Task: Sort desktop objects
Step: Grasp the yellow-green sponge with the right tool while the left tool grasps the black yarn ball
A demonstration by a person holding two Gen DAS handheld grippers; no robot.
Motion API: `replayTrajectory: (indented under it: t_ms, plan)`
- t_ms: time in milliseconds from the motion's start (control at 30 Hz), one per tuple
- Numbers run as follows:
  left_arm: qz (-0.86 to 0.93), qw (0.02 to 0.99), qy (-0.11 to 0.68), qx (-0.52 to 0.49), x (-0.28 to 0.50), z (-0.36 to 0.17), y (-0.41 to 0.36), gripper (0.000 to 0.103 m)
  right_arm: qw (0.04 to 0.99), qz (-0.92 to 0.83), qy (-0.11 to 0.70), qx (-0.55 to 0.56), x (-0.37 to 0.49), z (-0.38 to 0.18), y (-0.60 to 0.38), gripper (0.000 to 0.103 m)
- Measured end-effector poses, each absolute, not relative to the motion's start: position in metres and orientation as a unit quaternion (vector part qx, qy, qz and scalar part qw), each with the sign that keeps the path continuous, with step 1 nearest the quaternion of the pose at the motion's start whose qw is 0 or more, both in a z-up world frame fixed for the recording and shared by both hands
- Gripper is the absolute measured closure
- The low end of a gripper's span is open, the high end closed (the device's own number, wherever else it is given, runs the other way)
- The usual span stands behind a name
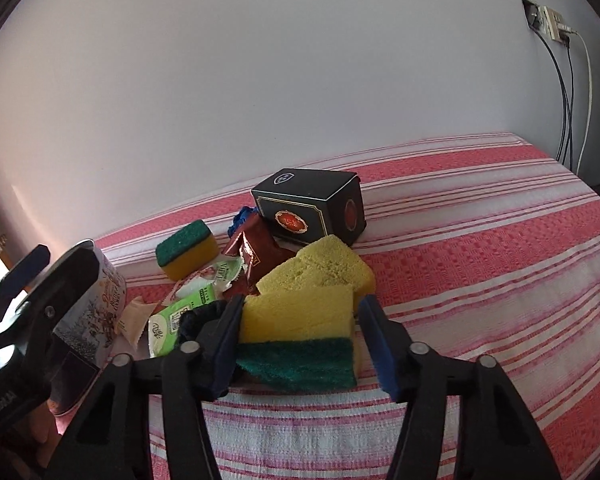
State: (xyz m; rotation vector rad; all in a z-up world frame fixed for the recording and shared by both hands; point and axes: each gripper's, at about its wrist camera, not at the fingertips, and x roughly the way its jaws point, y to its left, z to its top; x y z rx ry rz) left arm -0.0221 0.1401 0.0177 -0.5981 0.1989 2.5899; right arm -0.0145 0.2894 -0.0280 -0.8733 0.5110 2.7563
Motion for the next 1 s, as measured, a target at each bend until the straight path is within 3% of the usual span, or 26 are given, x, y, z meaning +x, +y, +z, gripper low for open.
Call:
replayTrajectory:
  t_ms: [133,367,700,800,933,1000]
  plan:
    - [0.938,0.244,0.089,-0.228,-0.023,0.011,0.146,0.001,0.114,0.935,0.2,-0.271,0.002,-0.024,0.294,0.05]
    - [0.914,0.291,0.136,-0.249,-0.014,-0.006,0.17,0.001,0.065,0.913,0.341,-0.213,0.028,-0.026,0.328,0.051]
    - [0.89,0.3,0.221,-0.262,-0.002,-0.026,0.228,0.002,0.137,0.923,0.336,-0.129,0.056,-0.005,0.338,0.051]
    - [0.876,0.303,0.25,-0.28,-0.003,-0.034,0.243,0.015,0.152,0.923,0.336,-0.112,0.062,-0.001,0.34,0.05]
    - [0.847,0.344,0.242,-0.324,-0.011,-0.042,0.249,0.05,0.151,0.919,0.342,-0.121,0.061,-0.003,0.34,0.05]
    - [0.846,0.35,0.231,-0.329,-0.013,-0.041,0.246,0.053,0.151,0.918,0.344,-0.127,0.059,-0.004,0.34,0.05]
